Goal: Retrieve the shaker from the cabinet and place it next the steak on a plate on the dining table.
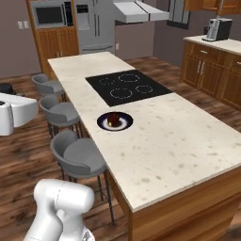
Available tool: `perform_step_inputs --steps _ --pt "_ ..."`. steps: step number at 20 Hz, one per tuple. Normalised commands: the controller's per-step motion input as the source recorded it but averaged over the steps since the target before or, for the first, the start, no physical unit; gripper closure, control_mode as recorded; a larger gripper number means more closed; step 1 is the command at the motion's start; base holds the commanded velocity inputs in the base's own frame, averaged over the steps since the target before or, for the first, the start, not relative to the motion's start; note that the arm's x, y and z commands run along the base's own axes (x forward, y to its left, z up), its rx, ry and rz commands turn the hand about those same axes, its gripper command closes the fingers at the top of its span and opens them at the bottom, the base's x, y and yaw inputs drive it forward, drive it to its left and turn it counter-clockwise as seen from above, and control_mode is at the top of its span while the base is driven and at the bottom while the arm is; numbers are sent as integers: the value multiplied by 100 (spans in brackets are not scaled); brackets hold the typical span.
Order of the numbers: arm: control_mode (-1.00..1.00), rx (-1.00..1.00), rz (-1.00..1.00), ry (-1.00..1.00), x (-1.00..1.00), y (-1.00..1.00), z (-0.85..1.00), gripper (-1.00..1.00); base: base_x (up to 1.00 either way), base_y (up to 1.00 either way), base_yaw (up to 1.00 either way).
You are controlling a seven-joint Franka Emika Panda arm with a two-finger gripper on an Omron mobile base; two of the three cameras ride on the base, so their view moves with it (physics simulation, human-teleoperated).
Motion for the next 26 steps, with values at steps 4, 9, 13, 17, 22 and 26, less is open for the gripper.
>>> perform_step_inputs --steps 4,9,13,17,22,26 --pt "100 0 0 0 0 0 0 100 79 -15 -30" --pt "100 0 0 0 0 0 0 100 73 19 -39" --pt "100 0 0 0 0 0 0 100 80 6 -43" --pt "100 0 0 0 0 0 0 100 81 0 -37" --pt "100 0 0 0 0 0 0 100 69 0 -10" --pt "100 0 0 0 0 0 0 100 78 -18 3"
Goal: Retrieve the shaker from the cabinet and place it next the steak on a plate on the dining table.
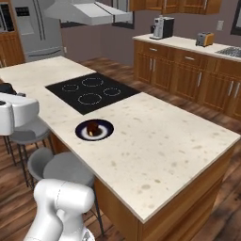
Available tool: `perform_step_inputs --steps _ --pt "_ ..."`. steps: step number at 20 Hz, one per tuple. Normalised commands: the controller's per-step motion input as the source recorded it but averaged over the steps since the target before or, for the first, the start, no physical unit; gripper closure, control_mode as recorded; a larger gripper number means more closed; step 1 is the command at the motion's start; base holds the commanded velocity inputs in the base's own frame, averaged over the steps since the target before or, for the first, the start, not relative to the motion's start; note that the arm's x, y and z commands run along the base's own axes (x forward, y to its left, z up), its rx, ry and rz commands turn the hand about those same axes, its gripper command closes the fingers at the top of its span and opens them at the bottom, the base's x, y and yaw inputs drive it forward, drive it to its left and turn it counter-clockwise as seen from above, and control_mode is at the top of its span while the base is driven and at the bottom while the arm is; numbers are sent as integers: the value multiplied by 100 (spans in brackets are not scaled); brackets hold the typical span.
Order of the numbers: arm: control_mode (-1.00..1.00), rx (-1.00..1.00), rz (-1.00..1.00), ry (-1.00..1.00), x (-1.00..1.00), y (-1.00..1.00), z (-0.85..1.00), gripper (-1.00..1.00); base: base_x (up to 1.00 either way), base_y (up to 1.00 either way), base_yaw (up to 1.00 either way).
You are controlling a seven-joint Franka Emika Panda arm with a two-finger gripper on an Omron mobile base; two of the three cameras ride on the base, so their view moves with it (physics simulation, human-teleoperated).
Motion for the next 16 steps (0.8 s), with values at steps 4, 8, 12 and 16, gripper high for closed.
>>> perform_step_inputs --steps 4,8,12,16 --pt "100 0 0 0 0 0 0 100 90 -24 14" --pt "100 0 0 0 0 0 0 100 79 -23 16" --pt "-100 0 4 3 45 -7 0 100 38 -6 5" --pt "-100 0 8 2 87 -17 -17 100 0 0 0"
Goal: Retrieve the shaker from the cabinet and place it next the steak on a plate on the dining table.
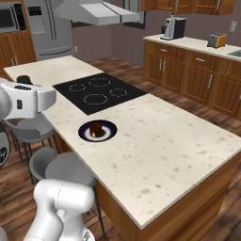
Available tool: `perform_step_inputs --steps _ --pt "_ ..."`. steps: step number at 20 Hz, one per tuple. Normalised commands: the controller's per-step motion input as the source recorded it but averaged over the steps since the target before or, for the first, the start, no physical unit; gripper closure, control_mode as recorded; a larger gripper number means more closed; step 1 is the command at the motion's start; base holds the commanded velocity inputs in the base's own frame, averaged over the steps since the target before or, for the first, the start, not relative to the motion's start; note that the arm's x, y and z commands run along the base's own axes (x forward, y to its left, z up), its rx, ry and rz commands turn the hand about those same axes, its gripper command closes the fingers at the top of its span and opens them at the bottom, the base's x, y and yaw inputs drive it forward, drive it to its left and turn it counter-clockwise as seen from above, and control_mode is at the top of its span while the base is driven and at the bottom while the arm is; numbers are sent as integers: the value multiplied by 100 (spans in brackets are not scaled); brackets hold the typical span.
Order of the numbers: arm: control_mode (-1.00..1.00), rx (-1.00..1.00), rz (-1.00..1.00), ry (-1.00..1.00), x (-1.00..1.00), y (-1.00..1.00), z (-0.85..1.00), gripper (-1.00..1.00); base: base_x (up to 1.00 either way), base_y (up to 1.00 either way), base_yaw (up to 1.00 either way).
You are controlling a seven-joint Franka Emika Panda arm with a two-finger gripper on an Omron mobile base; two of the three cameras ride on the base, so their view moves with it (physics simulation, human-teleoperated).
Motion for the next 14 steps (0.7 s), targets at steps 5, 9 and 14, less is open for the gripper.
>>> perform_step_inputs --steps 5,9,14 --pt "-100 0 5 3 73 -30 -47 100 0 0 0" --pt "-100 -3 9 0 63 -32 -52 100 0 0 0" --pt "-100 -3 12 0 61 -34 -53 100 0 0 0"
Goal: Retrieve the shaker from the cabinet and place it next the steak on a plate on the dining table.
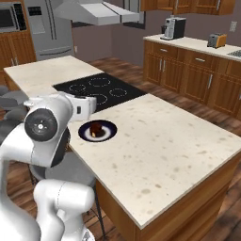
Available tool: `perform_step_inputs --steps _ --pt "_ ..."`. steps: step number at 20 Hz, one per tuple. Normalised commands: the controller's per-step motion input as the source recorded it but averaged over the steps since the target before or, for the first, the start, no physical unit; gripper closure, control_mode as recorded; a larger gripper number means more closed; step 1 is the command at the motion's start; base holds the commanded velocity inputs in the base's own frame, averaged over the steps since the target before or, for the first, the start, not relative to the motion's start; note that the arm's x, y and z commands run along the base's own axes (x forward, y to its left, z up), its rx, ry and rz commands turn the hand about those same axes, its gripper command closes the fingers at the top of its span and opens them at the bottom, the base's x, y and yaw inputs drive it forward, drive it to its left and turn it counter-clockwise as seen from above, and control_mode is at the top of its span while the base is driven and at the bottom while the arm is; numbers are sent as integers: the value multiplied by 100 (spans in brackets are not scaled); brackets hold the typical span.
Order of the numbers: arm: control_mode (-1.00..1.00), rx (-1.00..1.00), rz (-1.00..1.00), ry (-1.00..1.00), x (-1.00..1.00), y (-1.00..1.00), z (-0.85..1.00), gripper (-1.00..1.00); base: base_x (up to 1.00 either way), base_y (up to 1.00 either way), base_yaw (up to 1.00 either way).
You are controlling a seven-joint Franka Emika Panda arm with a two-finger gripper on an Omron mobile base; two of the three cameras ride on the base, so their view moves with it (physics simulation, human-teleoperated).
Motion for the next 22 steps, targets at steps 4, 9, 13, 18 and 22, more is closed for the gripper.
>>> perform_step_inputs --steps 4,9,13,18,22 --pt "-100 0 16 0 53 -42 -22 100 0 0 0" --pt "-100 0 17 8 54 -37 -19 100 0 0 0" --pt "-100 -4 15 16 44 -23 -30 100 0 0 0" --pt "-100 -21 17 14 30 -17 -29 100 0 0 0" --pt "-100 -15 25 1 18 -19 -49 100 0 0 0"
